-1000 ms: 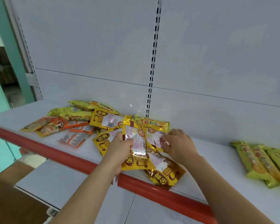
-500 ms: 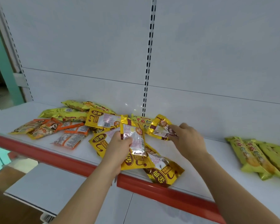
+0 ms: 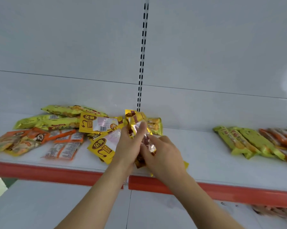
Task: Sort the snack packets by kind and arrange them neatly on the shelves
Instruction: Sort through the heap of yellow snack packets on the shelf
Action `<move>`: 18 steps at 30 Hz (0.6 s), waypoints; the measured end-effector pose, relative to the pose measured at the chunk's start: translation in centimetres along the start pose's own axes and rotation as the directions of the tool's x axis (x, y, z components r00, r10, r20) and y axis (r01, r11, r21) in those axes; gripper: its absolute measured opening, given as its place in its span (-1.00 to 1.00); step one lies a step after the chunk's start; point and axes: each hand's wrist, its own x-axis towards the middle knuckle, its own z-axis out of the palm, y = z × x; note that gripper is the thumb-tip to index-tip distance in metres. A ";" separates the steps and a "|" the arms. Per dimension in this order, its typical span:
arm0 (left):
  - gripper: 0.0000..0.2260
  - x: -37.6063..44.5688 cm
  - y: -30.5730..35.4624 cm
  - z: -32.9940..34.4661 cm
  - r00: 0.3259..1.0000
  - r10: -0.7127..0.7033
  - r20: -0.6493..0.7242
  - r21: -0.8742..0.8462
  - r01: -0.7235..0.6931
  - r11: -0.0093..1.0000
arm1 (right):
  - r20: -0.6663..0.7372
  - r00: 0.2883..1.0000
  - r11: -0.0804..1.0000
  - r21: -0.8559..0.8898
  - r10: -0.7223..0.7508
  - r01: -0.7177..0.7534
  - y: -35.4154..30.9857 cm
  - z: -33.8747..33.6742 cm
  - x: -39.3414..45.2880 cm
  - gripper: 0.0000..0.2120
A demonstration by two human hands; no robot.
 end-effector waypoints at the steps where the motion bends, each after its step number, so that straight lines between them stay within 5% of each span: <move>1: -0.45 0.1 -0.2 -0.2 1.000 0.016 -0.016 0.039 -0.015 0.999 | 0.022 0.999 0.999 0.015 -0.033 0.032 0.0 -0.1 -0.2 -0.66; 4: -0.55 0.9 -0.9 -1.5 0.994 0.061 -0.094 0.081 -0.053 0.995 | 0.065 0.998 1.000 0.026 -0.018 0.016 1.1 -0.5 -0.2 -0.66; 7: -0.63 1.7 -0.8 -3.0 0.986 0.086 -0.144 0.077 -0.075 0.994 | 0.211 0.965 0.956 -0.280 0.153 -0.090 4.1 -1.0 0.3 -0.50; 10: -0.81 2.0 -0.7 -3.8 0.985 0.089 -0.149 0.060 -0.080 0.995 | 0.310 0.934 0.948 -0.309 0.180 -0.080 5.1 -1.1 0.1 -0.50; 15: -0.78 1.9 -0.5 -4.5 0.988 0.042 -0.151 0.056 -0.034 0.998 | 0.114 0.980 0.971 -0.199 0.161 -0.136 5.3 -1.2 1.5 -0.52; 18: -0.81 1.8 0.1 -4.3 0.987 0.019 -0.161 0.062 -0.009 0.998 | -0.119 0.975 0.976 0.133 0.190 -0.174 4.7 -2.3 2.6 -0.56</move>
